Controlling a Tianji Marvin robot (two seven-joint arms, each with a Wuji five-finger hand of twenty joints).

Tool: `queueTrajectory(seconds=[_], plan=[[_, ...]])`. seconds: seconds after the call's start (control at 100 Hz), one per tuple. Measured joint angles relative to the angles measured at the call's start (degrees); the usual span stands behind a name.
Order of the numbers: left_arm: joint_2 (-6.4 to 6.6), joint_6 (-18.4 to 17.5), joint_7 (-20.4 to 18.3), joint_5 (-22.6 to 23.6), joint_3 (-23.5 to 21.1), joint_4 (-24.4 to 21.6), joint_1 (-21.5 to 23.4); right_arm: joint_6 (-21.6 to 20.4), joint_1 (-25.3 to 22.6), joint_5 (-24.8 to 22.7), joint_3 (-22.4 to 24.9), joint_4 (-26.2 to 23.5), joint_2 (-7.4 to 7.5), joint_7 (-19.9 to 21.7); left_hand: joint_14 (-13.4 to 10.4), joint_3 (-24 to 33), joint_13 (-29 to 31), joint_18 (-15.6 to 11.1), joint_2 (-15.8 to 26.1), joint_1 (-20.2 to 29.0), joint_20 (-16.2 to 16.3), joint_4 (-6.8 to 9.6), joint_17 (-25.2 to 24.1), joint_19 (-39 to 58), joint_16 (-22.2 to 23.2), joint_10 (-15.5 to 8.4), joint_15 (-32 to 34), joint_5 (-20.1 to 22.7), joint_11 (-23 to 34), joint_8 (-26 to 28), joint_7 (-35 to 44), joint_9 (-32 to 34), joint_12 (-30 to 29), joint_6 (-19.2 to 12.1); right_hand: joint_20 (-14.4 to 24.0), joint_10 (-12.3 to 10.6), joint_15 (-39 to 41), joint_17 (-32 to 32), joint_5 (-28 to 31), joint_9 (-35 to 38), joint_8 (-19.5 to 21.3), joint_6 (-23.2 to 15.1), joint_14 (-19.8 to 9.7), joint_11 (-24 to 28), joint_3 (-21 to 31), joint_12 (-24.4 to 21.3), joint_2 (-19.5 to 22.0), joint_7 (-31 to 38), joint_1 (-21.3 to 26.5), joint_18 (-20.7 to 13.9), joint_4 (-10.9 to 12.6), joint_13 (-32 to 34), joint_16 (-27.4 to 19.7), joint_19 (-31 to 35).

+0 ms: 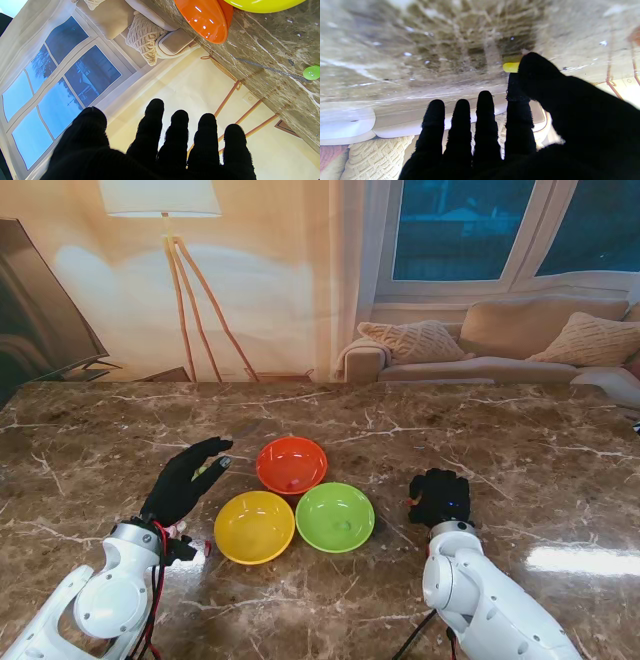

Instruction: Portion candies into small dishes

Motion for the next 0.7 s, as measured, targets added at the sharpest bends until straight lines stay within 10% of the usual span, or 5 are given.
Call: queueTrajectory(seconds=[0.23, 0.7], plan=[[0.00, 0.00, 0.01, 0.00, -0.04, -0.02, 0.01, 0.11, 0.90, 0.94, -0.84, 1.19, -0.31, -0.80, 0.00, -0.02, 0.00, 0.00, 0.00, 0.00, 0.00, 0.00, 0.00, 0.00, 0.00, 0.00, 0.00, 0.00, 0.00, 0.00, 0.00, 0.00, 0.00, 0.00, 0.00, -0.11, 0.67, 0.84, 6.00, 3.02, -4.15, -7.06, 0.00, 0.61, 0.22, 0.00, 0.23, 8.28, 2.08, 0.00, -0.64, 0.40, 0.00, 0.02], [0.00, -0.05, 0.16, 0.11, -0.05, -0.02, 0.05, 0.07, 1.85, 1.61, -1.39, 2.24, -0.50, -1.18, 0.00, -0.03, 0.00, 0.00, 0.00, 0.00, 0.00, 0.00, 0.00, -0.01, 0.00, 0.00, 0.00, 0.00, 0.00, 0.00, 0.00, 0.00, 0.00, 0.00, 0.00, -0.90, 1.52, 2.88, 8.65, 10.06, -11.65, -7.12, 0.00, 0.55, 1.80, -0.63, -2.04, 11.26, 1.83, 0.00, -1.53, 4.95, -0.03, 0.92]])
